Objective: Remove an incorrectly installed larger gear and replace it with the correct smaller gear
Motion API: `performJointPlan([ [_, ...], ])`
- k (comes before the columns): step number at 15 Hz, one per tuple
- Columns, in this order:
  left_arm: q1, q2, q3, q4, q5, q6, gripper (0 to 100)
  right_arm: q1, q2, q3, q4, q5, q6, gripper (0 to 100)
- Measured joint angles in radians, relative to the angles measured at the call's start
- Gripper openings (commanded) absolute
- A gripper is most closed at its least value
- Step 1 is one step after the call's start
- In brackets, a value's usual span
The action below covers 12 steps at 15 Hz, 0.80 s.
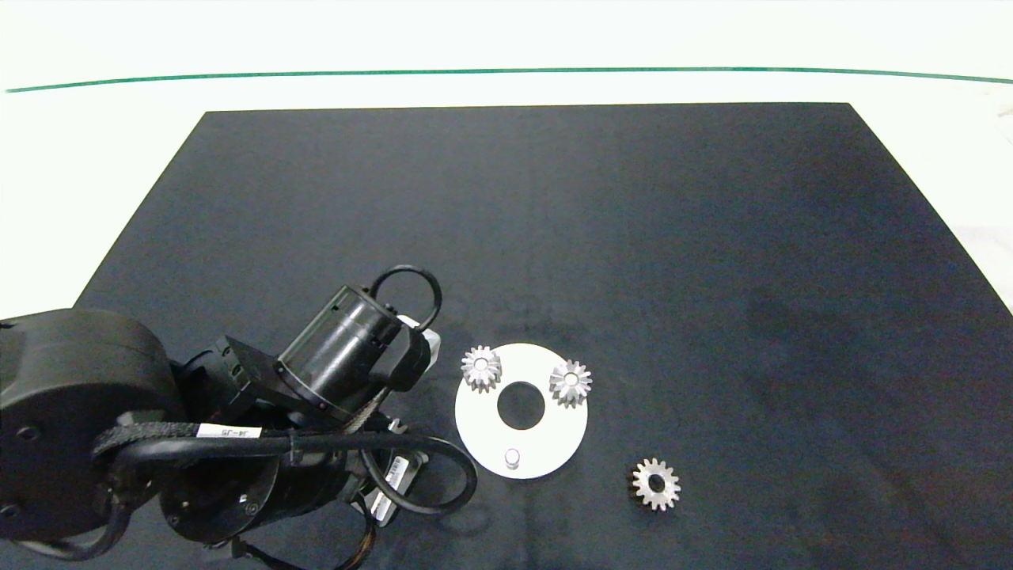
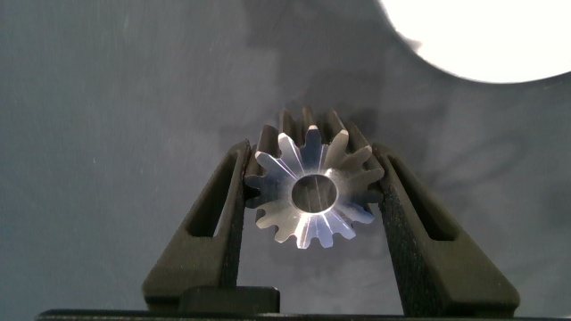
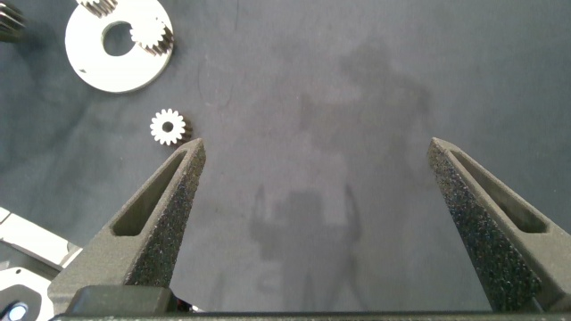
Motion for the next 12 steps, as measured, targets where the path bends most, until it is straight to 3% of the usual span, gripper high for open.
performJointPlan([
  [2, 0.014, -0.014, 0.029, -0.013, -0.002, 0.002, 34, 0.000, 0.001, 0.018, -0.028, -0.001, -0.018, 100],
  [3, 0.017, -0.021, 0.037, -0.012, -0.003, 0.005, 100, 0.000, 0.001, 0.027, -0.044, -0.002, -0.020, 100],
  [12, 0.076, -0.075, 0.040, -0.002, -0.005, 0.006, 100, 0.000, 0.009, 0.041, -0.076, -0.004, -0.019, 100],
])
